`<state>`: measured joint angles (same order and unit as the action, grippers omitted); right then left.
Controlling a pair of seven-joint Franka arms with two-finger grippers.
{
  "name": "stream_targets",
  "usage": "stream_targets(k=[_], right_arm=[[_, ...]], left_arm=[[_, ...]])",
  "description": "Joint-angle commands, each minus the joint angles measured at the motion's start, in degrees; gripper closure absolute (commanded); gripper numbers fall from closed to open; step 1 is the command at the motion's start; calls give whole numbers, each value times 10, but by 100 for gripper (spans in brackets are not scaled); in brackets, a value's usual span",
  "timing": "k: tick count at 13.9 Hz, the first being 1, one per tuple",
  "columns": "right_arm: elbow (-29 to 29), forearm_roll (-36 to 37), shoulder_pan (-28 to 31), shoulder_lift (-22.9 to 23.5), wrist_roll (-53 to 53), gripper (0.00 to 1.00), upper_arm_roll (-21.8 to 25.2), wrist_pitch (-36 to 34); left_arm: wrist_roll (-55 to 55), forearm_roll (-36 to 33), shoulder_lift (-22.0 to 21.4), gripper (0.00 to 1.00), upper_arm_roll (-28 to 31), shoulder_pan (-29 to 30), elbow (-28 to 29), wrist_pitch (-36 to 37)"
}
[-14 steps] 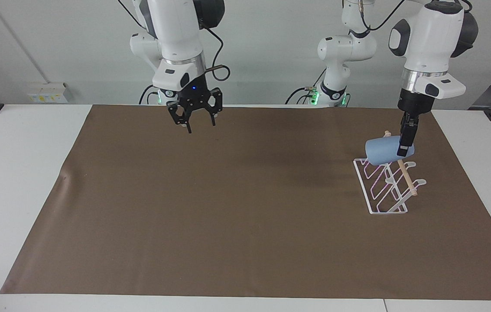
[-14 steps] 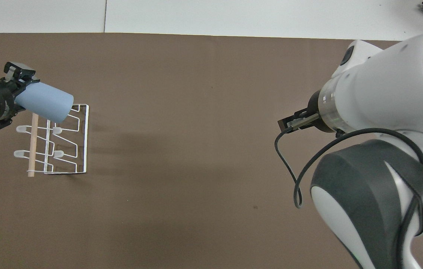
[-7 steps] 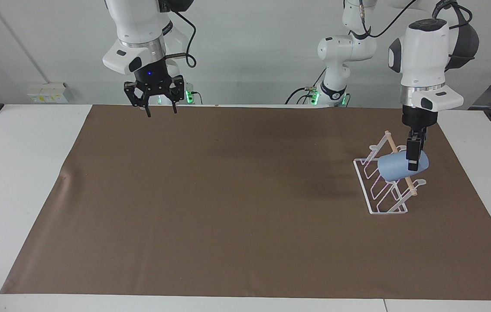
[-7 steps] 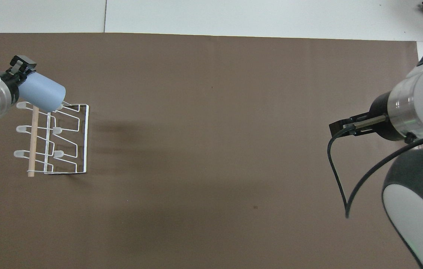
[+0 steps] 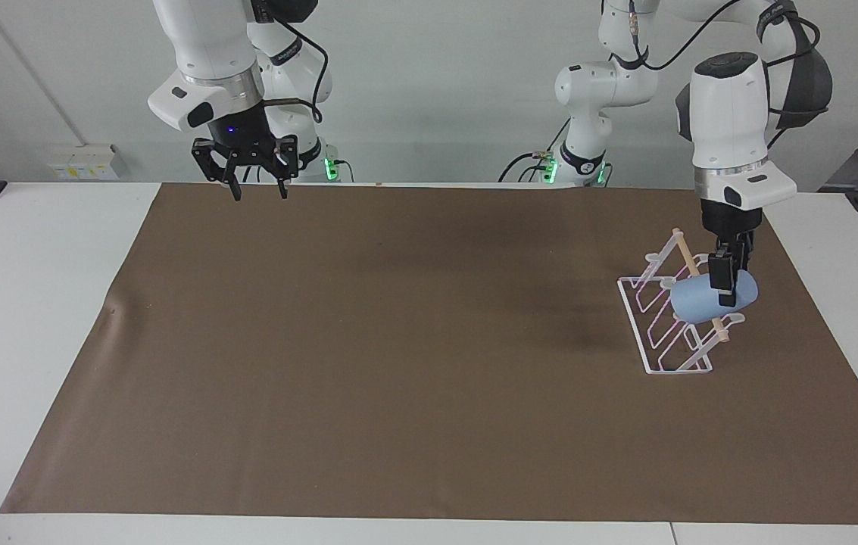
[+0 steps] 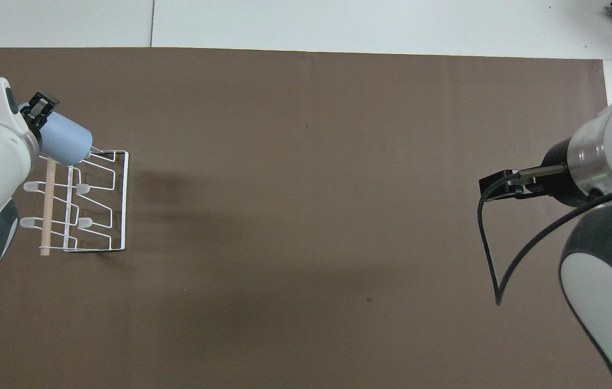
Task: Hang cup on cup holder
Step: 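Lower the cup onto the rack's wire hook with the left gripper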
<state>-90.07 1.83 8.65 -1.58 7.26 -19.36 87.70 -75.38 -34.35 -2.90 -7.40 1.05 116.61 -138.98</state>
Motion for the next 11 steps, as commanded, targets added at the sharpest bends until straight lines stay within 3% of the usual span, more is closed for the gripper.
stream_targets(k=[1, 11], right_arm=[[-19, -14, 11, -18, 0, 0, 10, -2], [-19, -46, 15, -25, 0, 0, 36, -17]], left_arm=[[-27, -22, 4, 100, 0, 0, 9, -22], [-68, -65, -14, 100, -1, -12, 60, -18]])
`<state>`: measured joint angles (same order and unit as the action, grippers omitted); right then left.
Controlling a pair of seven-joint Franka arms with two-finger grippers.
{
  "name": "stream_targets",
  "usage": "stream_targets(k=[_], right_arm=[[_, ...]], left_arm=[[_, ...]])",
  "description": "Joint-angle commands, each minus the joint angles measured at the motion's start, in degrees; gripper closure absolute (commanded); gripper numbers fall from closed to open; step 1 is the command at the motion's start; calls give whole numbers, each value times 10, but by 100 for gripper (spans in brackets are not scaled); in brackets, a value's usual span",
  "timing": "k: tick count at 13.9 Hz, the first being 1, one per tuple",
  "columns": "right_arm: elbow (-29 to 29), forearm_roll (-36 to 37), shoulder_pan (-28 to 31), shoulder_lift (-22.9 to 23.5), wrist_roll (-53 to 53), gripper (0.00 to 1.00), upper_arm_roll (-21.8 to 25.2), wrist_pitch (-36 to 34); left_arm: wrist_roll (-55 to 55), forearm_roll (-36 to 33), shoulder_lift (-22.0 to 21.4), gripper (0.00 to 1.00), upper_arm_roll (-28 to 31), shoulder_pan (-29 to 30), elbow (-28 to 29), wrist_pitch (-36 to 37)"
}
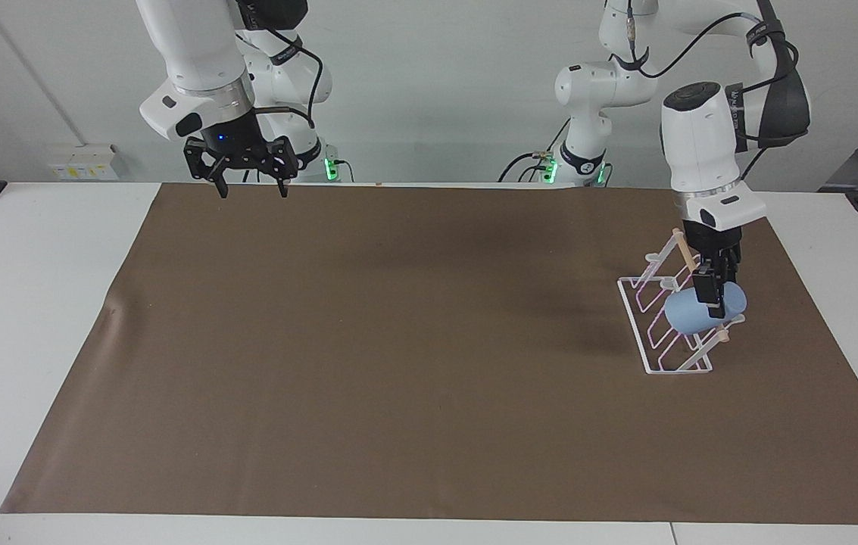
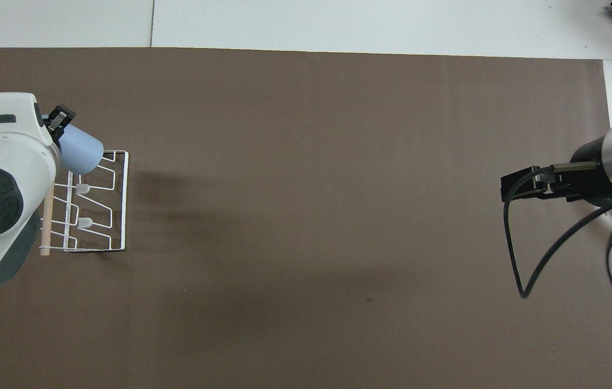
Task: Hang cup on cup holder
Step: 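Lower the cup onto the rack's wire hook with the left gripper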
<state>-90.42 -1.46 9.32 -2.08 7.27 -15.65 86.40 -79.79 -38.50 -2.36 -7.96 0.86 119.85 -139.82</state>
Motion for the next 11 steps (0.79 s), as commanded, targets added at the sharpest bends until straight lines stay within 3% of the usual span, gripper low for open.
stream_targets(k=[1, 3, 4, 6, 7, 11], right_arm=[[-15, -14, 7, -21, 1, 0, -1, -4], [-15, -14, 6, -21, 0, 0, -2, -4], [-15, -14, 3, -21, 1, 0, -2, -4], [-15, -14, 3, -21, 1, 0, -2, -2], [-15, -14, 3, -21, 0, 0, -2, -4], [-15, -14, 8, -25, 0, 0, -2, -4]], left_arm=[[-29, -26, -20, 100, 5, -13, 30, -11], [-30, -34, -19, 100, 5, -13, 40, -14], [-30, -34, -18, 82, 4, -13, 40, -18], [-28, -34, -18, 5, 4, -12, 44, -25], [-28, -34, -17, 0, 4, -13, 43, -25], [12, -33, -10, 0, 2, -8, 24, -23]])
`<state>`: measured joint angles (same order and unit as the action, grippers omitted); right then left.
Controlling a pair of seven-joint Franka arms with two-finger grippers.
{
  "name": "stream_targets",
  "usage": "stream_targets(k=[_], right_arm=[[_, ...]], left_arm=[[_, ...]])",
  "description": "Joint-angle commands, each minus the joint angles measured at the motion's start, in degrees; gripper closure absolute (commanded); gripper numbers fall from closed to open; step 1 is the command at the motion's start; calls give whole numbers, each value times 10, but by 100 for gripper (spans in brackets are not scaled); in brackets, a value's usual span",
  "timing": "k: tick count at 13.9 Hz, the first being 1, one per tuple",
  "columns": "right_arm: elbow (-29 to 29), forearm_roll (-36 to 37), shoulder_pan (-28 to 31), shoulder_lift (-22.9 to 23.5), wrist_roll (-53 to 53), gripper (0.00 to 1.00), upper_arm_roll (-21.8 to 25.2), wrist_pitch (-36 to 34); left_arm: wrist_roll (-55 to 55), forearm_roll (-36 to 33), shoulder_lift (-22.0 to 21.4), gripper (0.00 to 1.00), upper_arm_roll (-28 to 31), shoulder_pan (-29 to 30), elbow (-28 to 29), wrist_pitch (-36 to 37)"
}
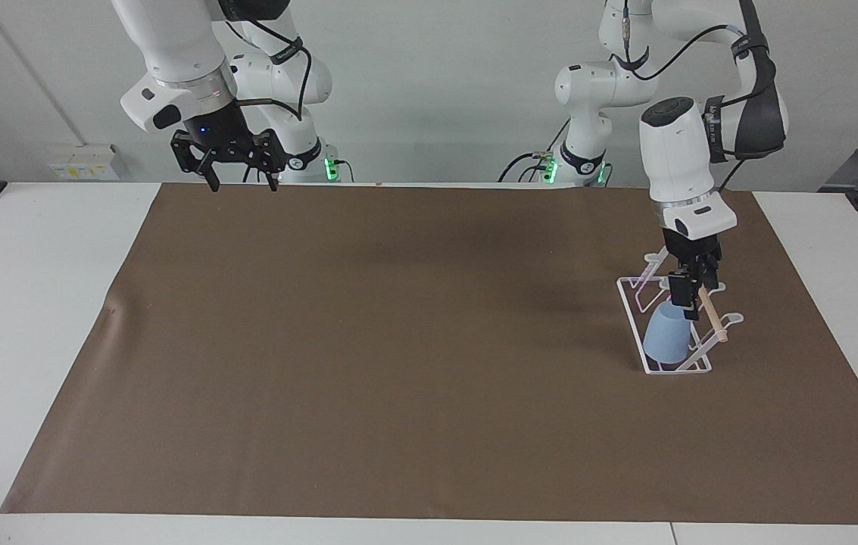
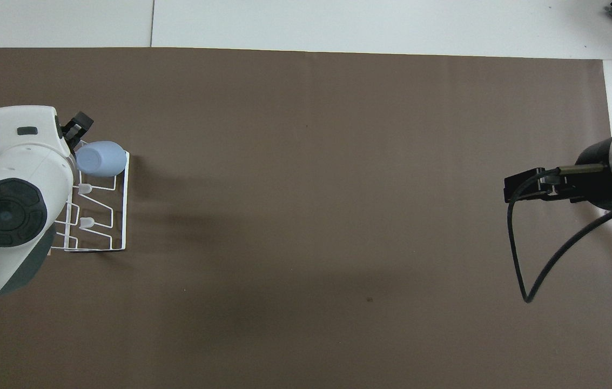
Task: Hang cup on cup holder
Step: 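Lower the cup onto the rack's wire hook with the left gripper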
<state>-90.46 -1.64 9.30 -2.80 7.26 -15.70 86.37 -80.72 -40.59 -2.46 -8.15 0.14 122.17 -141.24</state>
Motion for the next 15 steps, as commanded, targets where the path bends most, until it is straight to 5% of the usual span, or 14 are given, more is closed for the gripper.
stream_targets(k=[1, 9, 15], right_arm=[[-15, -12, 8, -18, 0, 0, 0, -3], [-15, -12, 8, -18, -1, 0, 0, -1], [-16, -11, 8, -18, -18, 0, 2, 2]], left_arm=[[53, -3, -3, 0, 3, 0, -6, -7], [316, 221, 3, 0, -1, -21, -22, 14], [496, 328, -3, 0, -2, -47, -128, 216]])
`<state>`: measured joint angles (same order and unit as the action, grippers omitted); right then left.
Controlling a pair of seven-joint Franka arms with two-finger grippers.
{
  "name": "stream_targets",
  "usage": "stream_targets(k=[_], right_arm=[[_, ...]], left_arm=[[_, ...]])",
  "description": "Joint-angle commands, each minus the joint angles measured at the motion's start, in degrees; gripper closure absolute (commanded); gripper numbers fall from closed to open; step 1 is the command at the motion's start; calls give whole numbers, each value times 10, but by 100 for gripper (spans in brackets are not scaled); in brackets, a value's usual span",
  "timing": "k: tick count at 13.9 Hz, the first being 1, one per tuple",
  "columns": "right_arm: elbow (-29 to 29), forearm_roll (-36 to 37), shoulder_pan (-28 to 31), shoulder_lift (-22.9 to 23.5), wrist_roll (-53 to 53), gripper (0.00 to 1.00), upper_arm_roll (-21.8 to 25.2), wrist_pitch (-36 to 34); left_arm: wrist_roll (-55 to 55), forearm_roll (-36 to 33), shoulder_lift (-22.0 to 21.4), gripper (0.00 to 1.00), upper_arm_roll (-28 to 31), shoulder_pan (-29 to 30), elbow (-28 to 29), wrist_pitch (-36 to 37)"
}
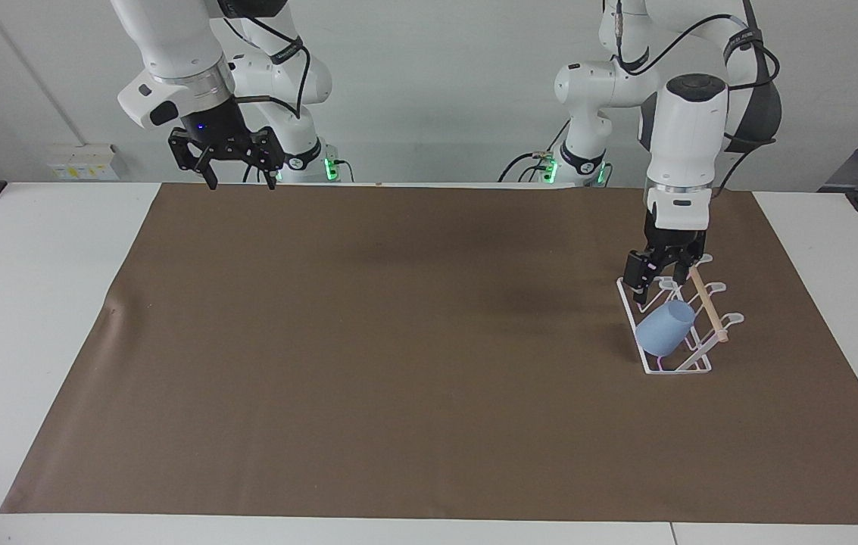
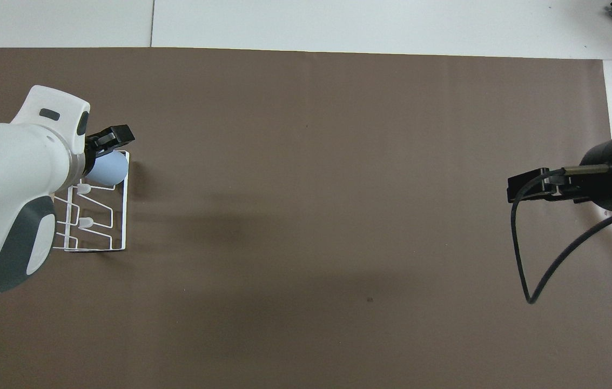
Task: Hang cup on cup holder
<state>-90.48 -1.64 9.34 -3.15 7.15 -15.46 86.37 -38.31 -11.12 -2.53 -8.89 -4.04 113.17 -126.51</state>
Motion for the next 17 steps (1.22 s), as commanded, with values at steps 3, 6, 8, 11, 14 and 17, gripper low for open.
stream_targets(k=[3, 6, 8, 11, 14, 17], right_arm=[[-15, -11, 20, -14, -73, 0, 0, 5], [-15, -11, 27, -14, -102, 0, 0, 6], [-16, -11, 27, -14, -113, 0, 0, 6], [-16, -11, 27, -14, -110, 0, 0, 6], [-16, -10, 27, -13, -106, 0, 0, 35], [-19, -3, 28, -12, -106, 0, 1, 56]], left_arm=[[192, 38, -3, 0, 5, 0, -84, 169], [269, 40, -7, 0, 8, 2, -109, 243], [313, 71, -5, 0, 15, 12, -142, 298], [385, 79, 4, 0, 15, 43, -187, 364], [386, 86, 6, 0, 16, 54, -184, 361], [386, 106, 2, 0, 14, 62, -175, 361]])
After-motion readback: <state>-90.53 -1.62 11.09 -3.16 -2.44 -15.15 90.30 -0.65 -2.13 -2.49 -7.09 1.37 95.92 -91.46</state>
